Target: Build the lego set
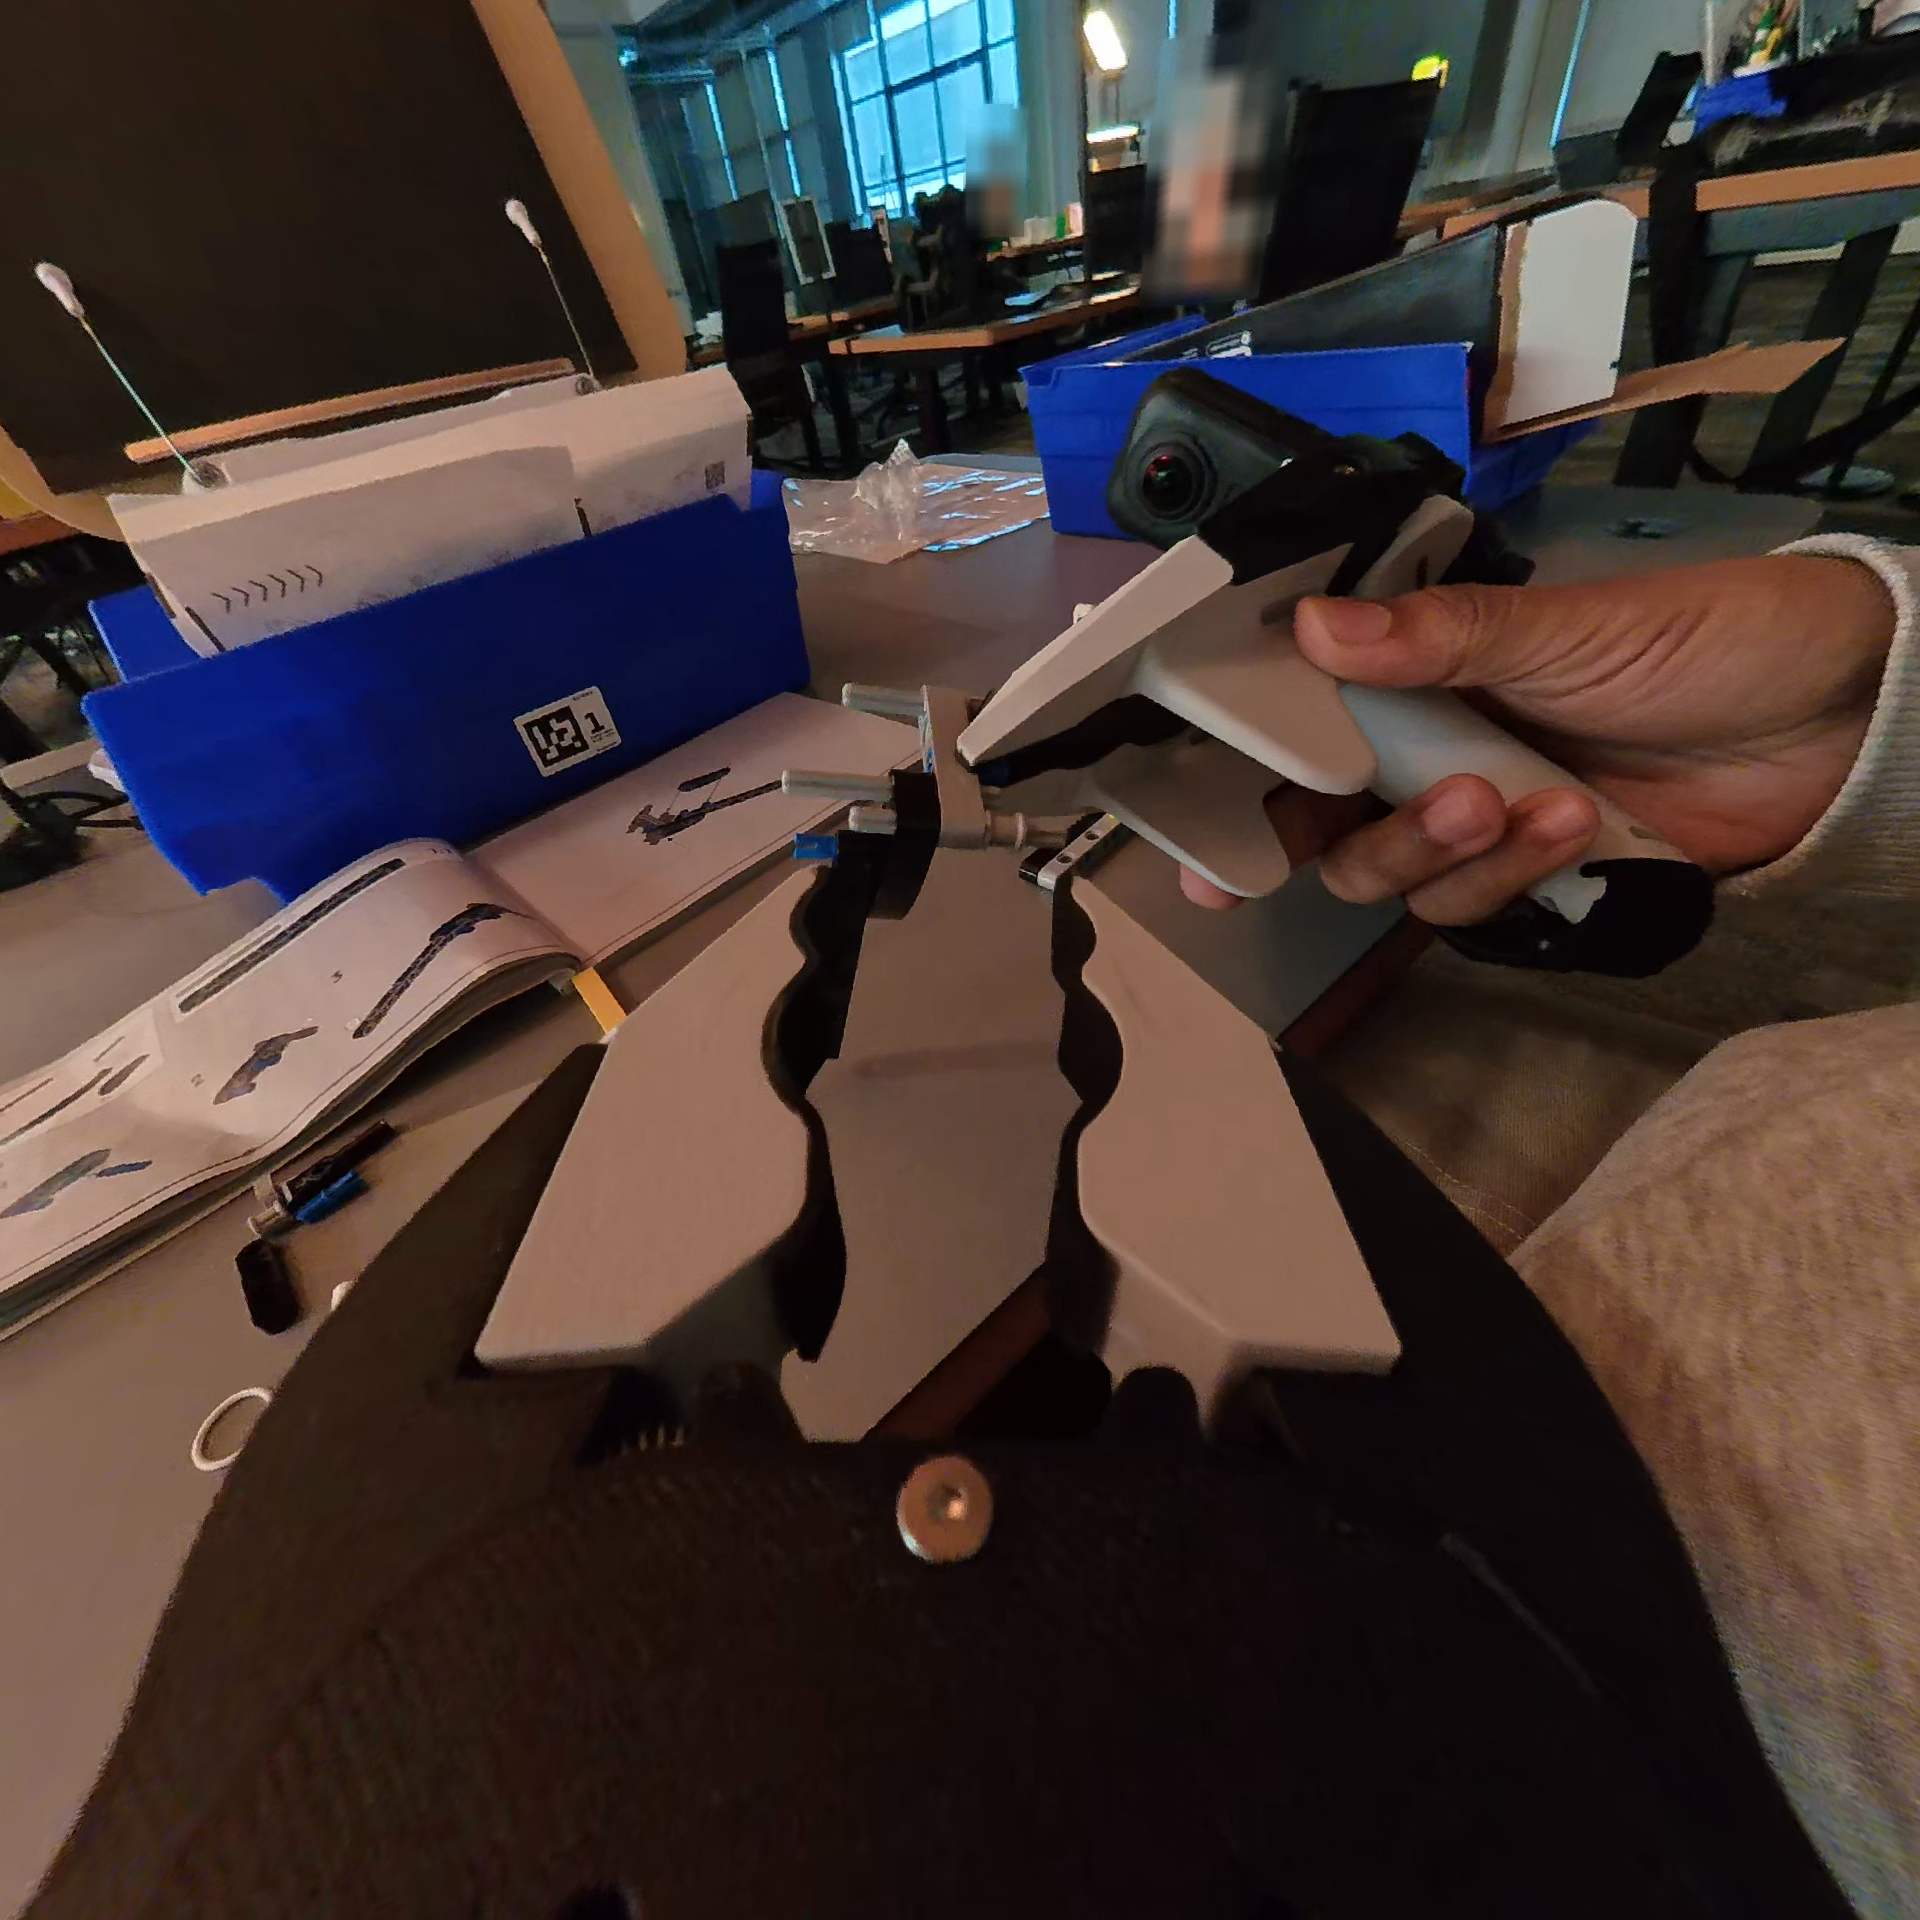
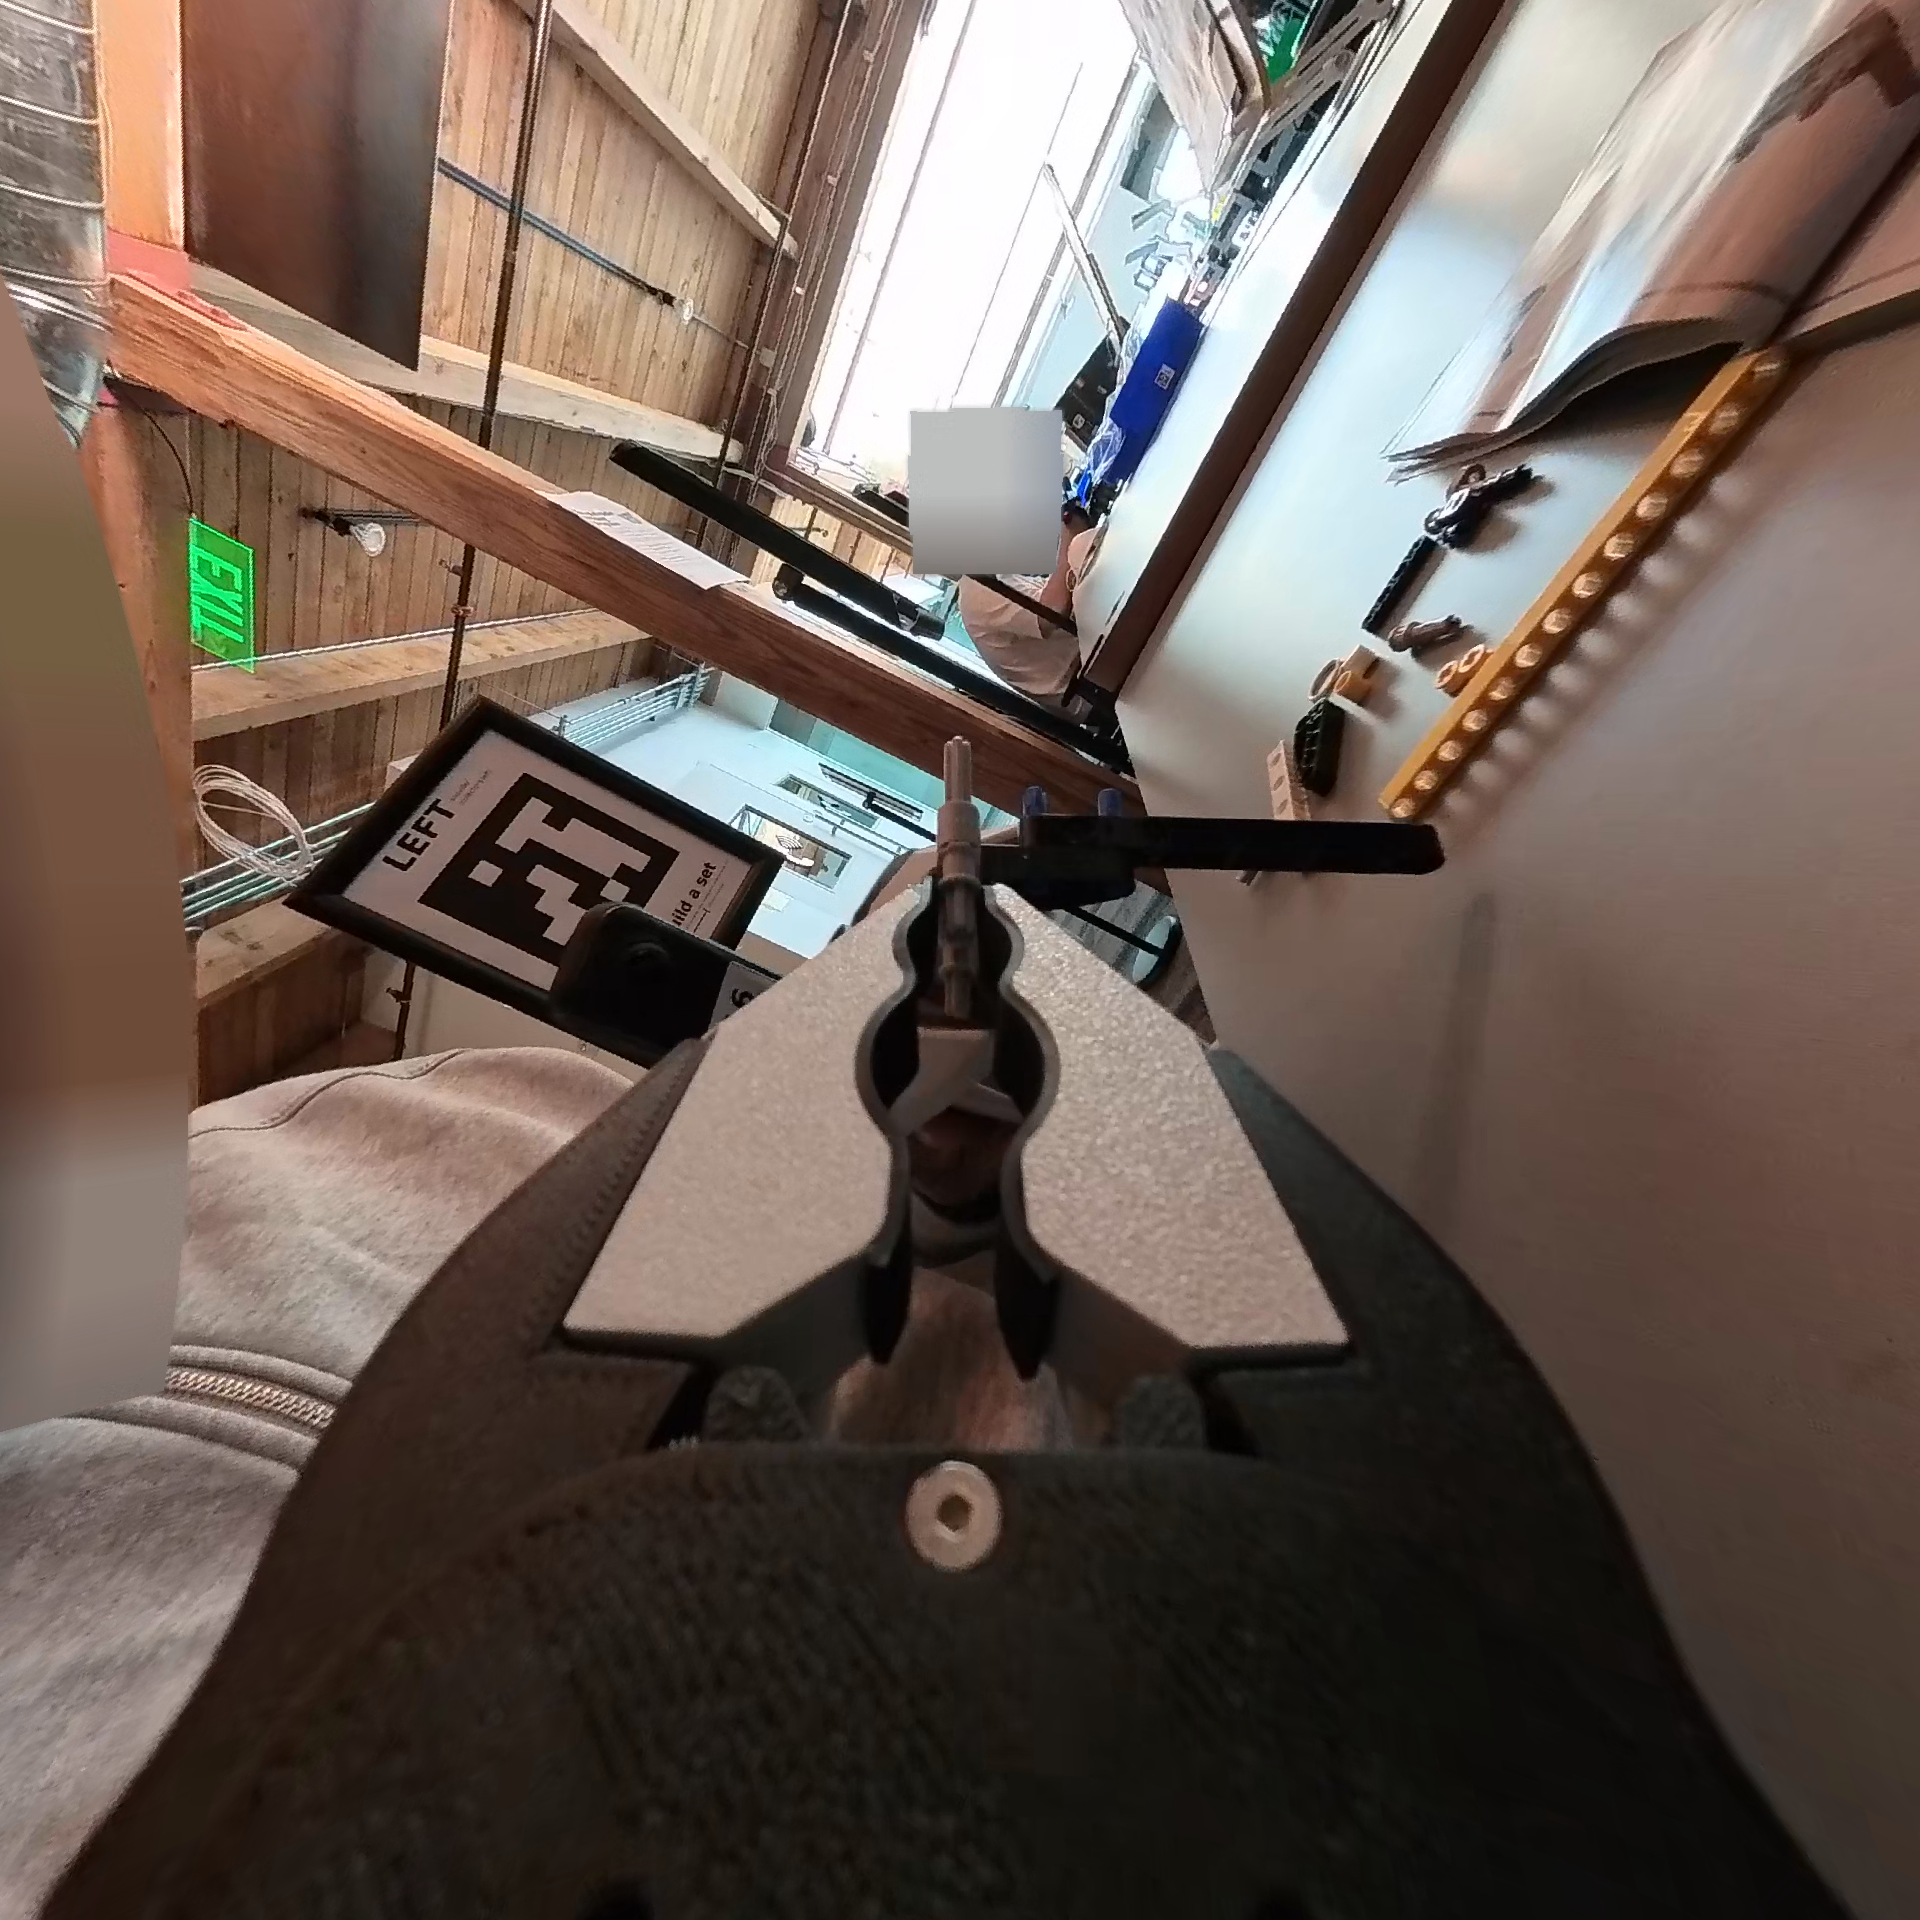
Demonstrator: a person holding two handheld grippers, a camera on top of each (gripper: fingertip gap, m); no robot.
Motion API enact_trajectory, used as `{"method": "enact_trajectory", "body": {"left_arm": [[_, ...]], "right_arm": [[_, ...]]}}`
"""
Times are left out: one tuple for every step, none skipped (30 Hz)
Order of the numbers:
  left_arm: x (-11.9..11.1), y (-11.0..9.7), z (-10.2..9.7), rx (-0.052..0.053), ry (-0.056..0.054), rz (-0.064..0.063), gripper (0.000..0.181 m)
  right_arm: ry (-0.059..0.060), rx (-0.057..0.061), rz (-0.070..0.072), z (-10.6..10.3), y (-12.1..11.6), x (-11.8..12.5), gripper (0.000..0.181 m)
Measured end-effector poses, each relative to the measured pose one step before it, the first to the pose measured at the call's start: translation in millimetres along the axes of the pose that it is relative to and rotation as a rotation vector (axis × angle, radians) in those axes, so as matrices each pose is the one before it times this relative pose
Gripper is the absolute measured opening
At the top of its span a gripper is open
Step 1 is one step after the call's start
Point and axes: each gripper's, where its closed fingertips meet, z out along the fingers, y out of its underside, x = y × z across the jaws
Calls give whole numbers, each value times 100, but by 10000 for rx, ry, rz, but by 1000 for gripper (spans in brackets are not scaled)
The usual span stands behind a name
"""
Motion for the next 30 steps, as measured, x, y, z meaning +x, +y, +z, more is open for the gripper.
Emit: {"method": "enact_trajectory", "body": {"left_arm": [[-27,51,20,-15,-10,-17,39],[-29,46,22,-11,-12,-19,40],[-34,43,11,-15,-12,-23,40],[-26,49,14,-12,-8,-25,41],[-27,37,8,-9,-3,-25,41],[-24,32,4,-6,-7,-27,42],[-9,41,12,-14,4,-27,43],[-13,57,23,-20,1,-29,43],[6,59,16,-28,17,-25,44],[9,62,20,-25,10,-21,44],[-10,13,0,-2,-13,-10,45],[2,-9,-15,8,-5,-1,45],[5,3,-2,-2,0,-7,46],[-11,11,-5,-6,-6,-17,46],[-4,6,-9,-2,0,-23,46],[-13,5,-15,2,3,-33,46],[-17,-13,-19,9,1,-44,46],[-13,-14,-12,9,7,-49,47],[-13,8,-5,-1,8,-46,47],[-33,12,-13,-3,0,-43,47],[-11,2,-14,3,3,-38,47],[-14,2,-15,3,3,-32,47],[0,-2,-6,3,1,-27,48],[2,4,-9,-1,5,-23,48],[6,23,1,-9,10,-18,48],[11,6,-3,-5,1,-14,48],[-1,-13,-13,12,-3,-11,48],[22,-6,-3,5,5,-10,48],[14,24,-6,-10,4,-10,48],[9,30,4,-16,3,-7,48]], "right_arm": [[-1,2,4,-19,-8,16,5],[-2,3,6,-7,-11,6,5],[-4,5,8,-15,-20,14,5],[-3,8,5,-13,-20,5,5],[0,4,3,-18,-6,6,5],[2,-1,0,-10,-6,15,5],[4,-1,-2,-12,4,15,5],[4,-1,-2,-9,-10,11,5],[4,-2,-1,-1,-1,20,5],[4,-3,-2,-2,4,7,5],[6,0,-4,-9,-7,23,5],[5,0,-5,0,0,10,5],[6,-4,-5,-2,2,3,5],[8,-4,-6,-3,6,15,5],[9,-1,-9,-1,6,6,4],[10,-4,-14,9,3,15,5],[14,-8,-19,-3,7,1,4],[19,-8,-23,5,14,21,5],[18,-9,-23,5,12,11,5],[12,-8,-17,5,14,6,5],[3,-3,-10,1,-5,-6,4],[3,1,-2,1,-1,5,5],[1,3,1,1,0,10,5],[2,3,2,-7,-10,14,5],[2,0,-1,-1,4,12,5],[4,0,-3,-8,-10,12,4],[3,1,-5,-9,-4,7,5],[2,0,-1,-11,3,12,5],[3,0,0,1,-5,18,5],[3,3,1,-9,-3,13,5]]}}
